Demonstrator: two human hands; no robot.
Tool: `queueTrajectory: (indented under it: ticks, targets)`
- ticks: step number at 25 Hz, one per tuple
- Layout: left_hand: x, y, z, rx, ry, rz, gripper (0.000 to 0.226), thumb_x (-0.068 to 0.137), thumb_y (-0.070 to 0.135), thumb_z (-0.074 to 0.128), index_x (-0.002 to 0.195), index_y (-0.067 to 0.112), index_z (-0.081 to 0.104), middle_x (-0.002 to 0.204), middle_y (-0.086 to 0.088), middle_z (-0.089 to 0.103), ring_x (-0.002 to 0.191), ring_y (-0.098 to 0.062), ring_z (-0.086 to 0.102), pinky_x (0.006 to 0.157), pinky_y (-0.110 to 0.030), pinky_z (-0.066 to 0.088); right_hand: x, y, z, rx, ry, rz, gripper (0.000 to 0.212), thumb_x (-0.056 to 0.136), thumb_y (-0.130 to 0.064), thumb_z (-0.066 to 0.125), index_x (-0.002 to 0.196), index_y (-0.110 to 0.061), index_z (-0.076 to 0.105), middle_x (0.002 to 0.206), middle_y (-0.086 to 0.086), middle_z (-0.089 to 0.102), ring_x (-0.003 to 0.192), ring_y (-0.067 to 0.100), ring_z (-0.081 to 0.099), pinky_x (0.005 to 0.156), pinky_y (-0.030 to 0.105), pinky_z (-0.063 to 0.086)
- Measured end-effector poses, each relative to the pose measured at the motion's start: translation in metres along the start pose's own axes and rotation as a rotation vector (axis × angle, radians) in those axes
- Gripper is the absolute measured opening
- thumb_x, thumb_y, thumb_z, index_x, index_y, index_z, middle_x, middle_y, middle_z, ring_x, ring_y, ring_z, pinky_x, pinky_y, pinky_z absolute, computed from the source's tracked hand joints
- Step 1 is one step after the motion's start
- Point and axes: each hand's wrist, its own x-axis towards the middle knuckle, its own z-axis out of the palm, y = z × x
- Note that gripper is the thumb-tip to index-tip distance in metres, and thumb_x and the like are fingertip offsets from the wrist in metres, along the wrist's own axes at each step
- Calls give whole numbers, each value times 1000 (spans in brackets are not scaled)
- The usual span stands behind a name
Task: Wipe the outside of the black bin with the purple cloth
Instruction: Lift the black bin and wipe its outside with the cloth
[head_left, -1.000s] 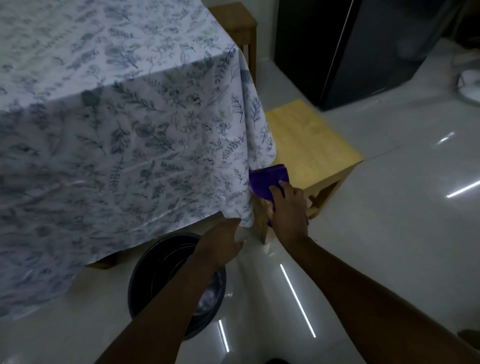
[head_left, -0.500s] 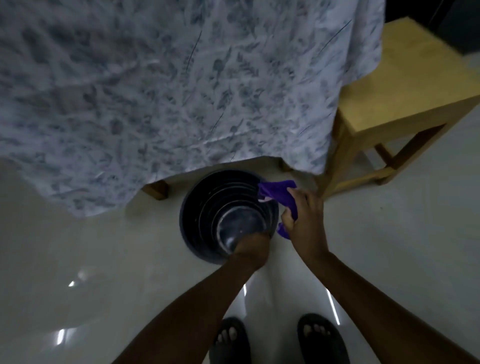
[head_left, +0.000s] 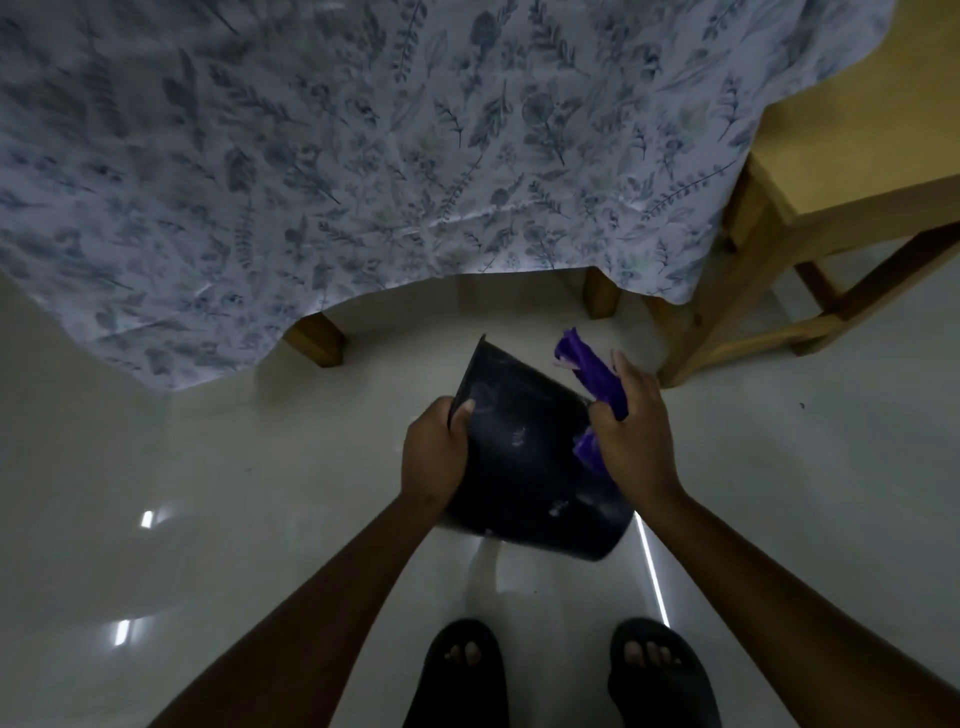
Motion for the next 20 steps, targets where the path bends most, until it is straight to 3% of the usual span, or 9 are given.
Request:
queueTrajectory:
  ticks: [2, 5, 7, 10, 12, 14, 17, 20]
  targets:
    - [-7, -7, 18, -72, -12, -74, 32, 100, 34, 44, 82, 13, 58, 77, 0, 60, 73, -18, 59, 59, -20, 42, -10, 11, 11, -108, -97, 36, 65, 90, -23, 54, 149, -26, 28, 145, 4, 43, 122, 23, 50, 96, 38, 48]
    - [-10, -19, 36, -101, -13, -121, 34, 100, 34, 43, 84, 9, 59, 78, -3, 61, 72, -19, 58, 59, -19, 43, -32, 36, 38, -742, -178, -162, 68, 85, -49, 53, 146, -27, 34, 145, 6, 47, 116, 33, 52, 91, 45, 46]
    - [-6, -25, 41, -96, -14, -115, 36, 99, 39, 45, 89, 8, 60, 80, -4, 63, 73, -19, 60, 61, -23, 46, -30, 47, 46, -906, -162, -261, 67, 87, -58, 47, 144, -24, 37, 144, 8, 48, 120, 36, 49, 95, 50, 42]
    - [-4, -34, 44, -41, -35, -82, 34, 95, 43, 51, 95, 10, 59, 83, 1, 62, 74, -16, 61, 61, -20, 47, -22, 51, 59, -883, -140, -345, 68, 93, -58, 28, 148, -18, 29, 155, 7, 33, 144, 33, 24, 113, 53, 24]
    - [-5, -41, 44, -15, -31, -61, 32, 95, 42, 51, 98, 11, 58, 84, 2, 61, 74, -14, 59, 59, -14, 42, -23, 48, 75, -855, -164, -373, 67, 97, -54, 18, 151, -15, 23, 158, 7, 24, 148, 27, 14, 117, 50, 17]
    - [-6, -43, 44, -19, -28, -52, 32, 96, 41, 49, 100, 11, 58, 85, 2, 62, 74, -15, 59, 57, -13, 41, -17, 45, 86, -822, -203, -380, 61, 99, -46, 16, 151, -15, 23, 157, 8, 29, 146, 27, 22, 116, 46, 21]
    - [1, -40, 46, -34, -16, -72, 36, 96, 43, 49, 101, 9, 59, 91, -2, 66, 79, -18, 63, 63, -23, 47, 11, 46, 78, -766, -189, -312, 53, 100, -37, 21, 147, -15, 33, 150, 10, 41, 138, 27, 38, 111, 46, 35]
    - [7, -36, 47, -34, -9, -105, 37, 95, 43, 50, 101, 8, 60, 94, -6, 67, 80, -20, 62, 65, -25, 45, -4, 57, 67, -758, -132, -169, 54, 99, -37, 20, 148, -17, 29, 153, 8, 37, 142, 27, 32, 114, 44, 30]
